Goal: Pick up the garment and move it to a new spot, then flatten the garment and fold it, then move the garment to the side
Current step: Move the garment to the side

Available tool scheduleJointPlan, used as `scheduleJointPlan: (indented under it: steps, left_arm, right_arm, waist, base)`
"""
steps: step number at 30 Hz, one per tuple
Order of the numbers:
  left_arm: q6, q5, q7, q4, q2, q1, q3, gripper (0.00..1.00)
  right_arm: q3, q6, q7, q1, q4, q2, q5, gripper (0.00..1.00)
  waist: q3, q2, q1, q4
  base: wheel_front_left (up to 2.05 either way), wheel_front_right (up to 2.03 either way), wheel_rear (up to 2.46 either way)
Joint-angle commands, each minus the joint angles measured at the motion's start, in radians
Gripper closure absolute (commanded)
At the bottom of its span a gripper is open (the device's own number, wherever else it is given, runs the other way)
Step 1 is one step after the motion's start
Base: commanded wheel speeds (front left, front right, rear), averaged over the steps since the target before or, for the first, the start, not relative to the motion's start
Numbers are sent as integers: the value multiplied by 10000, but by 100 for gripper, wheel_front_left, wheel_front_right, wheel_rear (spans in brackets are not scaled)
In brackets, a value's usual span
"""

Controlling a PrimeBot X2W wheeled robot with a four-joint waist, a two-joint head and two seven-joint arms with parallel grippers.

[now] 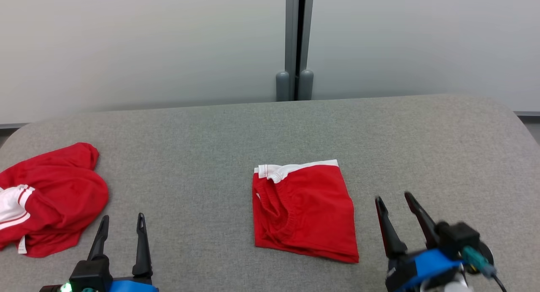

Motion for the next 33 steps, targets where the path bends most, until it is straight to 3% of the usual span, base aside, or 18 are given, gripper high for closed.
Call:
scheduleJointPlan:
  steps: [1,9,16,25,33]
  left_arm:
    - [27,-12,-26,-19,15,-73,11,0]
    - [-94,-64,-28,36,29,-570,-55,0]
    - [-46,-101,-26,11,-27,-871,-143,0]
    - [26,-165,-28,19,-91,-1168,-285,0]
    - [91,-191,-26,66,-138,-1345,-423,0]
  right_arm:
    - [83,3,0,-461,177,0,-111,0]
    - [403,5,368,-2884,1933,-2,-175,0]
    - [441,5,582,-4085,4031,-8,-87,0]
    - [685,5,296,-4486,6082,-6,813,0]
    - [1799,5,181,-4469,6915,-6,2209,0]
  waist:
    - [55,1,0,30]
    - [595,1,0,377]
    - [1177,1,0,699]
    - [1658,1,0,945]
    - [1831,1,0,955]
  base:
    - [0,0,0]
    - [0,0,0]
    - [0,0,0]
    - [0,0,0]
    - [0,0,0]
